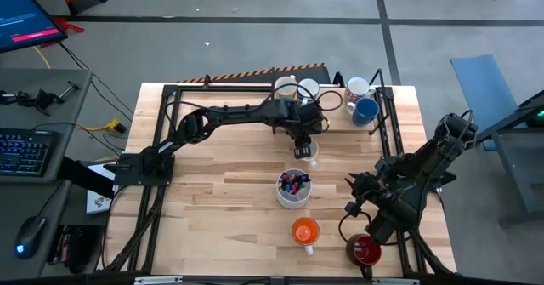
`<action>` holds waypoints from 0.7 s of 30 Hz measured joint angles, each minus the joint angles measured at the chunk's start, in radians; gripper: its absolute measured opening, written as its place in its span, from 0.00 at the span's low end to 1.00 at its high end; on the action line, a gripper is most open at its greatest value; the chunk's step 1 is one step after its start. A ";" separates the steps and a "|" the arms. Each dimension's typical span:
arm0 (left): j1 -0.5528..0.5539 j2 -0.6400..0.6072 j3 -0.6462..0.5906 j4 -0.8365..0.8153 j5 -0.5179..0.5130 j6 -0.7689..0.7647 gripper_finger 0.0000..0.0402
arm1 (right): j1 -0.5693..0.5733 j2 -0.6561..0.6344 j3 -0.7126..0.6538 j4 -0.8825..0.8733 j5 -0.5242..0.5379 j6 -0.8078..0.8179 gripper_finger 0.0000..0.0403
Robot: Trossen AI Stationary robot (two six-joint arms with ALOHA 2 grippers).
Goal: Place coffee mugs
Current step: Move the orange patterned mug to the top of the table, then put the orange mug on the shelf
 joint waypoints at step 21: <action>0.010 -0.053 0.115 -0.111 -0.005 0.023 0.26 | 0.001 0.000 0.000 0.003 -0.049 -0.002 0.15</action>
